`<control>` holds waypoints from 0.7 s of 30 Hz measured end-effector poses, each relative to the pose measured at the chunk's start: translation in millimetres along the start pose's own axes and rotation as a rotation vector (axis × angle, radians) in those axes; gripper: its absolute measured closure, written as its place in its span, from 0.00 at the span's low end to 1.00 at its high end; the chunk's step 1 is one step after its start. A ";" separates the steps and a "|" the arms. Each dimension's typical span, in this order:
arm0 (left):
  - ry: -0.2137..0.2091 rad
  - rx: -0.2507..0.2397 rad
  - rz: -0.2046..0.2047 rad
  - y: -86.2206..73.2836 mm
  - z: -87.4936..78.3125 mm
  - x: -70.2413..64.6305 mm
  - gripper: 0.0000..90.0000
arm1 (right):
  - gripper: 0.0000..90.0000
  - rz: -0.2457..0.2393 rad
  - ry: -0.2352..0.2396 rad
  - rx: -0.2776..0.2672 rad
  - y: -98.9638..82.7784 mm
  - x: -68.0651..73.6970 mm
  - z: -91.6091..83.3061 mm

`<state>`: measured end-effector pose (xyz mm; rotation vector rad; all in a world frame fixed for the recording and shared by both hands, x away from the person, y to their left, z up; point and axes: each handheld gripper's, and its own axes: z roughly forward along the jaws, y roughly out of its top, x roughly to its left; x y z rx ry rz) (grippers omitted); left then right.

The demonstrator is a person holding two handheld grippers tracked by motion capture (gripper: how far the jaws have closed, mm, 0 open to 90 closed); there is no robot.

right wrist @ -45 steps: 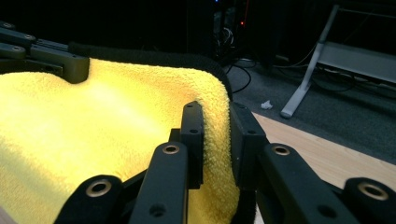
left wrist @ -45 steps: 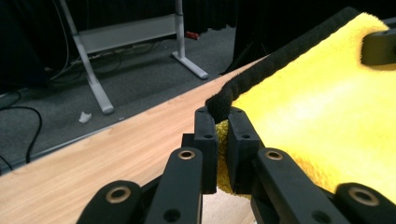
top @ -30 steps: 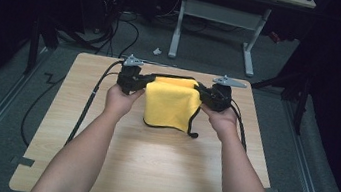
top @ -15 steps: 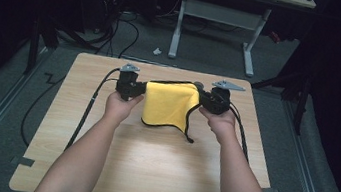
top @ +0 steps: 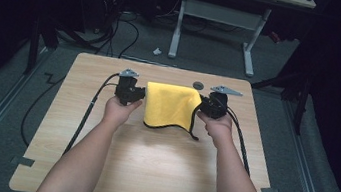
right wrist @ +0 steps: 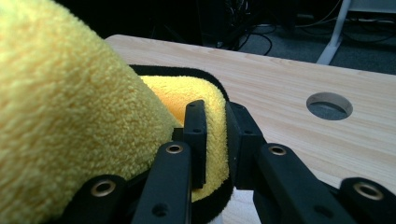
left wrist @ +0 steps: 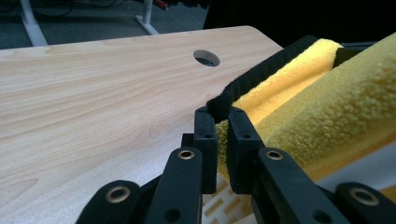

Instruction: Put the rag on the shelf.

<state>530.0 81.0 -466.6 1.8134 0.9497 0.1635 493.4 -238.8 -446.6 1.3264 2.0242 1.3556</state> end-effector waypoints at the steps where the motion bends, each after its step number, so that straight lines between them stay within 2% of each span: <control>1: -0.004 0.000 -0.004 -1.6 0.7 0.5 0.93 | 0.89 0.003 0.000 0.003 -0.8 -0.1 0.6; 11: -0.020 0.013 -0.021 -12.4 5.8 3.5 0.93 | 0.87 0.027 0.005 0.007 -11.2 -4.8 5.9; 16: -0.017 0.013 -0.018 -11.8 5.0 3.0 0.92 | 0.82 0.057 0.007 0.007 -15.1 -7.8 6.9; 21: -0.019 0.005 -0.022 -9.6 1.7 2.3 0.88 | 0.77 0.028 -0.019 0.009 -11.2 -6.5 5.8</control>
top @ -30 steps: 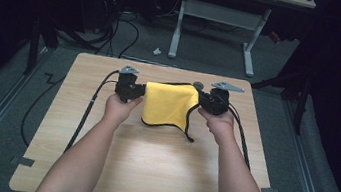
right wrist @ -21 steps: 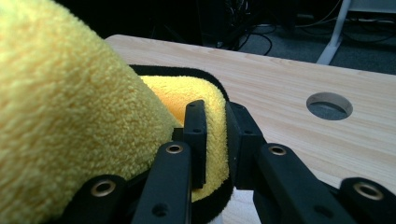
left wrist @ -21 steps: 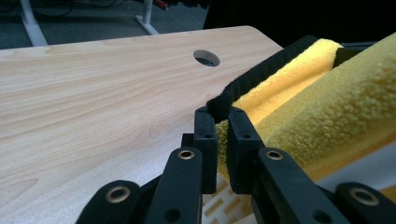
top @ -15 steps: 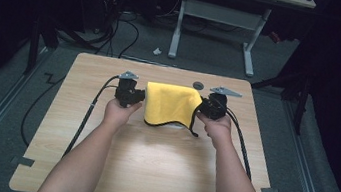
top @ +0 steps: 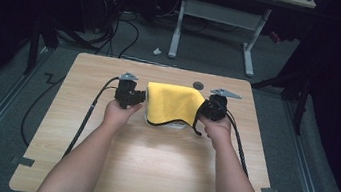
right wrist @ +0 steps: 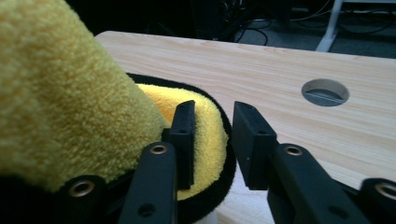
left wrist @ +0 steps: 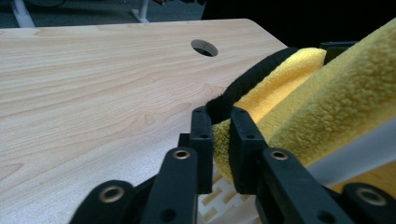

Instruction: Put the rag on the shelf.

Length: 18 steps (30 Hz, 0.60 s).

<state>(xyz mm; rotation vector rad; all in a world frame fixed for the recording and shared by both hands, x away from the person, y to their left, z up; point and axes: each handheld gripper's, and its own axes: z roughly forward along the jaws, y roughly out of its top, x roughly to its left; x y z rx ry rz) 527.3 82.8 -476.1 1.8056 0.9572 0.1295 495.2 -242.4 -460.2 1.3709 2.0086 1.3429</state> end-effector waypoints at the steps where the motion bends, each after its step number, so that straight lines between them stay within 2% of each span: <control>1: 0.001 0.000 0.001 0.2 -0.4 -0.2 0.88 | 0.75 -0.006 -0.011 0.002 1.2 0.6 -0.6; 5: 0.022 -0.007 -0.005 2.2 -3.2 -0.9 0.81 | 0.68 -0.015 -0.043 0.014 4.5 0.8 -1.9; 9: 0.031 -0.028 -0.001 5.8 -8.1 -2.9 0.77 | 0.61 -0.012 -0.070 -0.011 9.3 -1.2 -8.1; 13: 0.053 -0.047 -0.010 10.1 -14.3 -5.0 0.76 | 0.59 -0.023 -0.090 -0.035 15.4 -0.9 -14.4; 18: 0.079 -0.055 0.015 14.5 -23.3 -9.7 0.76 | 0.56 -0.040 -0.117 -0.054 21.9 -1.3 -21.8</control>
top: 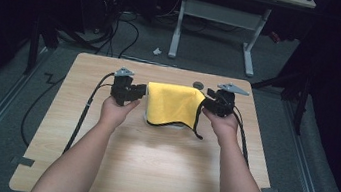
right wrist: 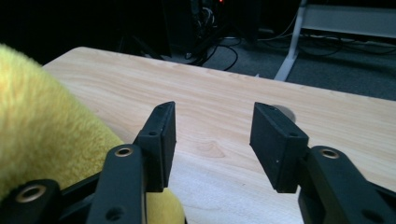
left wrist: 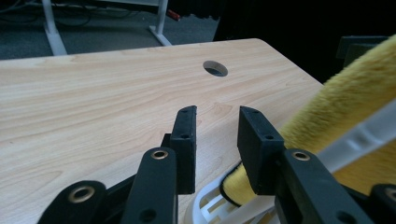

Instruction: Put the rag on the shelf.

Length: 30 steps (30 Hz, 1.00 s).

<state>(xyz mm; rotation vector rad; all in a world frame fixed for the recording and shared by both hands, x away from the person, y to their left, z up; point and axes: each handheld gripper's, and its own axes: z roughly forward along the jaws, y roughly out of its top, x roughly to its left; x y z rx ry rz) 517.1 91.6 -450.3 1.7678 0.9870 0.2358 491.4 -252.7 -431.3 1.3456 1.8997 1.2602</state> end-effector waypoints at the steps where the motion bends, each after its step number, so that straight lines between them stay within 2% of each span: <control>1: 0.004 -0.001 0.003 1.1 -2.0 -0.5 0.76 | 0.56 0.002 -0.006 0.001 1.4 -0.8 -1.8; 7: 0.018 -0.021 0.027 6.6 -14.8 -3.6 0.76 | 0.57 -0.012 -0.025 -0.022 7.1 -4.6 -14.5; 17: 0.038 -0.059 0.027 13.1 -28.4 -4.5 0.76 | 0.60 -0.032 -0.041 -0.073 15.2 -2.1 -29.4; 30: 0.054 -0.077 0.030 16.4 -38.6 -0.4 0.75 | 0.62 -0.065 -0.053 -0.098 30.1 -2.5 -41.5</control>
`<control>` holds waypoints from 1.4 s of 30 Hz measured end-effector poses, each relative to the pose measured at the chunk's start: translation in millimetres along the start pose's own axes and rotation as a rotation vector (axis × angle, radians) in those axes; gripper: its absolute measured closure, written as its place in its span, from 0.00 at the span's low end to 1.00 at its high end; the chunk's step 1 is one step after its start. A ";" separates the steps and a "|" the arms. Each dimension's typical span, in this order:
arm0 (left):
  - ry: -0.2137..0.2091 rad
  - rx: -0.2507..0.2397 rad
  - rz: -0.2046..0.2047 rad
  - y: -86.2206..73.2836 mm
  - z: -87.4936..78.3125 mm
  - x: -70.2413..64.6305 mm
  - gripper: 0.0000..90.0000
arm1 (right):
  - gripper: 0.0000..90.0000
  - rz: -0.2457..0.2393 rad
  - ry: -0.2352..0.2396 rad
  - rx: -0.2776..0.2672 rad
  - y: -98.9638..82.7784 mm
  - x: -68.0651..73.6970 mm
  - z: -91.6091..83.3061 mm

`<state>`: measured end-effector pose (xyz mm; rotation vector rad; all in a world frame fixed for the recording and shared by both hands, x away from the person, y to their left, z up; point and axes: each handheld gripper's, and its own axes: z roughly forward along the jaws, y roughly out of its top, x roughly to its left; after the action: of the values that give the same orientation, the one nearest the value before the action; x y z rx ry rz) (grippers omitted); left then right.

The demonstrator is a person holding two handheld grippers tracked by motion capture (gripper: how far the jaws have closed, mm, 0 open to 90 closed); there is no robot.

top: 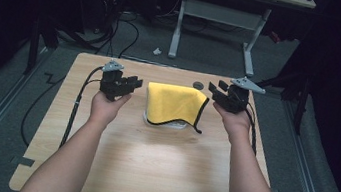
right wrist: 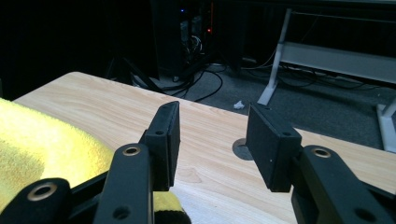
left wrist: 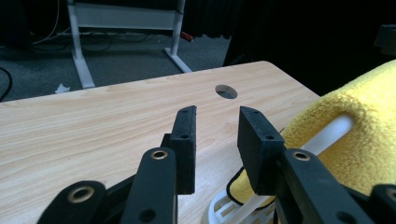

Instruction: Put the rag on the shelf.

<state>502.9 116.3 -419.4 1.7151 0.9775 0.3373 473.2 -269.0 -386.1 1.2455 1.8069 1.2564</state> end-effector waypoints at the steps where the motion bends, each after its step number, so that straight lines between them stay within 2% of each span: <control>1: 0.002 0.001 0.004 -0.3 -0.9 0.3 0.75 | 0.62 -0.005 0.001 -0.002 0.9 -0.6 -1.0; 6: 0.029 0.027 0.059 -4.8 -5.3 0.0 0.73 | 0.62 -0.004 -0.008 0.010 -5.2 -3.0 -5.3; 10: 0.037 0.005 0.048 -12.7 -11.6 3.0 0.72 | 0.63 -0.009 -0.019 0.043 -18.0 -4.4 -6.2; 12: 0.046 0.004 0.044 -17.6 -14.6 4.6 0.71 | 0.63 -0.017 -0.025 0.040 -25.7 -3.8 -8.1; 14: 0.053 0.000 0.048 -23.7 -19.3 5.0 0.69 | 0.63 -0.024 -0.027 0.064 -31.8 -3.2 -10.0; 16: 0.061 -0.005 0.056 -29.9 -24.9 3.7 0.68 | 0.63 -0.031 -0.032 0.046 -38.4 -1.1 -16.0; 18: 0.070 -0.007 0.067 -33.7 -29.2 2.3 0.67 | 0.63 -0.039 -0.027 0.056 -42.0 0.5 -19.8; 20: 0.083 -0.004 0.071 -38.2 -34.8 -0.1 0.67 | 0.62 -0.060 -0.032 0.034 -46.6 3.8 -26.1; 22: 0.088 -0.007 0.073 -43.6 -42.6 -3.7 0.65 | 0.62 -0.073 -0.031 0.052 -48.7 7.7 -32.5; 25: 0.080 -0.007 0.076 -51.2 -53.6 -10.0 0.64 | 0.64 -0.094 -0.046 0.021 -52.8 16.1 -45.9; 27: 0.082 0.001 0.103 -58.2 -64.5 -17.7 0.63 | 0.62 -0.105 -0.044 0.030 -53.7 21.8 -55.0; 29: 0.076 0.000 0.117 -65.4 -74.0 -23.6 0.62 | 0.62 -0.130 -0.038 0.002 -58.3 28.1 -67.3; 31: 0.071 0.005 0.120 -76.0 -85.2 -29.6 0.62 | 0.59 -0.140 -0.040 0.032 -62.4 32.7 -75.0; 35: 0.055 0.045 0.106 -105.5 -104.1 -40.9 0.60 | 0.58 -0.170 -0.043 0.040 -82.6 44.5 -93.4; 37: 0.045 0.079 0.102 -121.6 -108.0 -46.8 0.59 | 0.58 -0.185 -0.041 0.045 -96.2 50.5 -101.7; 39: 0.041 0.118 0.104 -135.3 -109.3 -52.9 0.58 | 0.58 -0.175 -0.023 0.067 -111.5 57.5 -109.5; 42: 0.004 0.173 0.086 -153.7 -109.1 -66.4 0.57 | 0.58 -0.159 -0.020 0.123 -130.1 69.3 -115.1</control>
<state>323.3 151.3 -499.8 1.9182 0.9600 0.3200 302.6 -260.9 -462.1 1.1493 1.9520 1.0554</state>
